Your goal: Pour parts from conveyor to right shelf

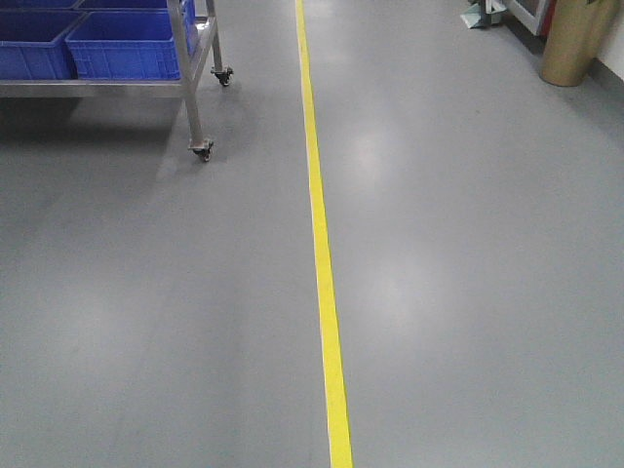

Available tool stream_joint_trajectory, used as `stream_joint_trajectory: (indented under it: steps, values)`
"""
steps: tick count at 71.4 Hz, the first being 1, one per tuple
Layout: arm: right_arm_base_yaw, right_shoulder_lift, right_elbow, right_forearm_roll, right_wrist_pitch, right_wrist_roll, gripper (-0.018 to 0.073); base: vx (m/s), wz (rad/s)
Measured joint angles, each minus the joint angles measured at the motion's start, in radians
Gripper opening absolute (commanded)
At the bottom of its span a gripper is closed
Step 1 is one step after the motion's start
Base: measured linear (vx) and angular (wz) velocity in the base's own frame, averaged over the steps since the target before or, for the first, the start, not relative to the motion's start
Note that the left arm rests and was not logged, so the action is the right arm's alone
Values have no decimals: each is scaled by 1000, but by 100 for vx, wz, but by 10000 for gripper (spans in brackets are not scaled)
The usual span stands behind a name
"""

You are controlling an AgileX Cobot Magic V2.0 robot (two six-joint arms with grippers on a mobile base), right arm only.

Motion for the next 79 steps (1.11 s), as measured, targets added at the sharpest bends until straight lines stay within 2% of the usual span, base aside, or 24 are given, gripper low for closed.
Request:
stream_joint_trajectory:
  steps: [79]
  values:
    - [0, 0, 0, 0, 0, 0, -5, 66, 2]
